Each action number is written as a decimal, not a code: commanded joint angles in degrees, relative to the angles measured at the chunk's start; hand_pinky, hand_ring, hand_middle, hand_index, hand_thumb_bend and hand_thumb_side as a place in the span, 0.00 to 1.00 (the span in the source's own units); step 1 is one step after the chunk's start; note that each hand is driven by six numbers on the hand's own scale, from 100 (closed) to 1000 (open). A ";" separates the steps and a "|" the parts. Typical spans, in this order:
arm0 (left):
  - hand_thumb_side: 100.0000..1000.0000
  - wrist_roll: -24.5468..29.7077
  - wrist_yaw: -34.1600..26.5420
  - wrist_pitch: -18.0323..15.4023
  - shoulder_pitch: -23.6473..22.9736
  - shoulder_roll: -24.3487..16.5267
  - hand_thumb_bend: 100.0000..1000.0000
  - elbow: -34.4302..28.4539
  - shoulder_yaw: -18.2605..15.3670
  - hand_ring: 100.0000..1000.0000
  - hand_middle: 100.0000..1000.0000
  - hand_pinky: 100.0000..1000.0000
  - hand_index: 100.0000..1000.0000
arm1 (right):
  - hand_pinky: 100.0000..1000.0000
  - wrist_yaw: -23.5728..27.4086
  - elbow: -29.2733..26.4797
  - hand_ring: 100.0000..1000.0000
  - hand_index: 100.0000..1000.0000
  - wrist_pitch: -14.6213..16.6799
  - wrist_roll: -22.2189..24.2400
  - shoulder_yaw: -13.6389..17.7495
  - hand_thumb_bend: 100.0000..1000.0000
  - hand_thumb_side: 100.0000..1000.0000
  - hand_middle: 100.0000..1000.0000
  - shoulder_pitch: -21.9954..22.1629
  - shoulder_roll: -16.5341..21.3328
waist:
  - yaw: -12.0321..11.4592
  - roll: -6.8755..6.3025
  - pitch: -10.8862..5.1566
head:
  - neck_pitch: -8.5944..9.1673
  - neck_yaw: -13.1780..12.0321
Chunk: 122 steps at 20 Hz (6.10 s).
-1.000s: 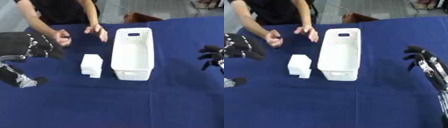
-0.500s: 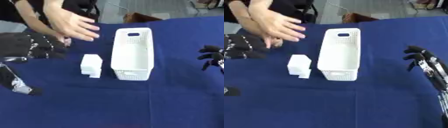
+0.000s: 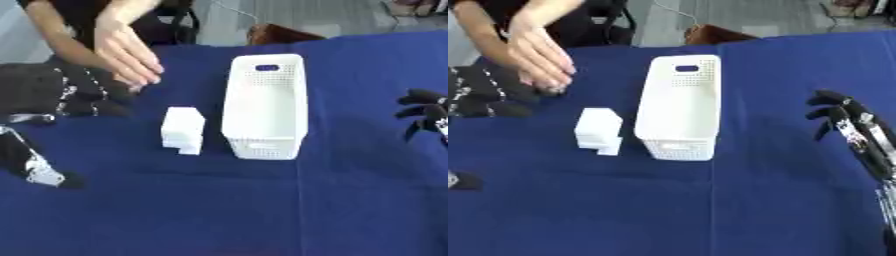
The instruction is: Pick up objects on the table and place them in the box.
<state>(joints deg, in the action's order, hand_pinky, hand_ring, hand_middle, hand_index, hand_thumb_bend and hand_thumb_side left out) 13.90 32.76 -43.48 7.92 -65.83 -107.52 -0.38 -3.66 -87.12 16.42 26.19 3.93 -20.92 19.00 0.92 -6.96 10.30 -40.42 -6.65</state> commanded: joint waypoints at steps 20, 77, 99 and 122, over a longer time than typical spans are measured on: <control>0.97 -1.75 3.17 -0.37 1.10 -1.86 0.39 -0.01 -0.16 1.00 1.00 1.00 1.00 | 0.38 -0.14 -0.46 0.67 0.89 0.02 0.25 0.21 0.00 0.84 0.74 -0.65 0.76 | 0.06 0.15 -0.58 | 0.16 -0.31; 0.83 6.74 -3.06 -1.76 11.08 3.21 0.47 10.19 2.80 0.92 0.96 0.90 1.00 | 0.38 -0.10 0.01 0.67 0.89 0.22 2.27 -1.30 0.00 0.85 0.74 -2.73 0.26 | 5.17 -1.22 1.09 | 1.01 -1.94; 0.90 11.52 -2.75 -3.26 13.55 7.22 0.40 9.05 6.29 0.92 0.96 0.90 1.00 | 0.38 -0.12 0.13 0.67 0.89 0.42 2.99 -1.78 0.00 0.85 0.74 -4.20 -0.60 | 7.06 -0.89 2.30 | 1.04 -3.30; 0.93 10.19 0.00 -3.13 12.82 8.84 0.34 11.84 6.22 0.90 0.95 0.89 1.00 | 0.38 -0.11 0.13 0.67 0.89 0.66 3.36 -1.94 0.00 0.85 0.74 -5.66 -0.86 | 9.05 -0.91 3.75 | 2.09 -3.48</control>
<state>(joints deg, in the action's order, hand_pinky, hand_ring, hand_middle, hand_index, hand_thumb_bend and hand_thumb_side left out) 20.63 32.49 -42.85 20.44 -56.06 -95.57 6.68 -3.72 -86.45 16.91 29.48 1.83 -25.57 17.91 9.95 -8.09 14.90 -39.08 -9.71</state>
